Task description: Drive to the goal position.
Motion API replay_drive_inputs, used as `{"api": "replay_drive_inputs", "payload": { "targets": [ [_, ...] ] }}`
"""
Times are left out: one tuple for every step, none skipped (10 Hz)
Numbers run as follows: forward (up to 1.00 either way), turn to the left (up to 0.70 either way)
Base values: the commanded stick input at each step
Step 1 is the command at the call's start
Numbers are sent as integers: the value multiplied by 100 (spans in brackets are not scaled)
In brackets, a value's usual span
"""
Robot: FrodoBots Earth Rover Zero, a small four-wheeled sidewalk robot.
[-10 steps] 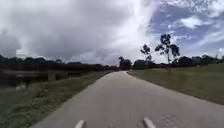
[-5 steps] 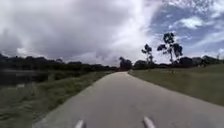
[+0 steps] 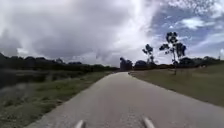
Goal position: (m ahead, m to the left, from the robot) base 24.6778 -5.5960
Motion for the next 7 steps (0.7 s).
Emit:
{"api": "replay_drive_inputs", "payload": {
  "targets": [
    [70, -17],
    [70, -2],
    [70, 0],
    [70, 0],
    [70, 0],
    [70, 0],
    [70, 0]
  ]
}}
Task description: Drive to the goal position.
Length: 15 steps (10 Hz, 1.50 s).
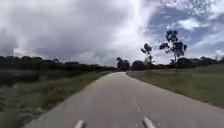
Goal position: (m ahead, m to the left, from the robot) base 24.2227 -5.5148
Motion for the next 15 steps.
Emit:
{"api": "replay_drive_inputs", "payload": {
  "targets": [
    [70, 0],
    [70, 0],
    [70, 0],
    [70, 0],
    [70, 0],
    [70, 0],
    [70, 0],
    [70, 0],
    [70, 0],
    [70, 0],
    [70, 0],
    [70, 0],
    [70, 0],
    [70, 0],
    [70, 0]
  ]
}}
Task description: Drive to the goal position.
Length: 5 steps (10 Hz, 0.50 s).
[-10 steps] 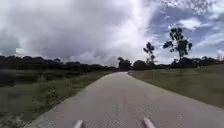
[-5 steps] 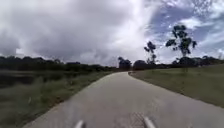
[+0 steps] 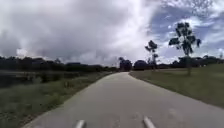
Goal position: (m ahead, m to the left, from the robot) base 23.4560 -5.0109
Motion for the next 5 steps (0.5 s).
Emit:
{"api": "replay_drive_inputs", "payload": {
  "targets": [
    [70, 0],
    [70, 0],
    [70, 0],
    [70, 0],
    [70, 0]
  ]
}}
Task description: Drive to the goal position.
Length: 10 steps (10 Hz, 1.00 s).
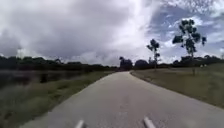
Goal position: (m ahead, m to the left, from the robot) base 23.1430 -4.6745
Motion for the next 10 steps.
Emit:
{"api": "replay_drive_inputs", "payload": {
  "targets": [
    [70, -3],
    [70, -17],
    [70, -27],
    [70, -34],
    [70, -13],
    [70, 0],
    [70, 0],
    [70, 0],
    [70, 0],
    [70, 0]
  ]
}}
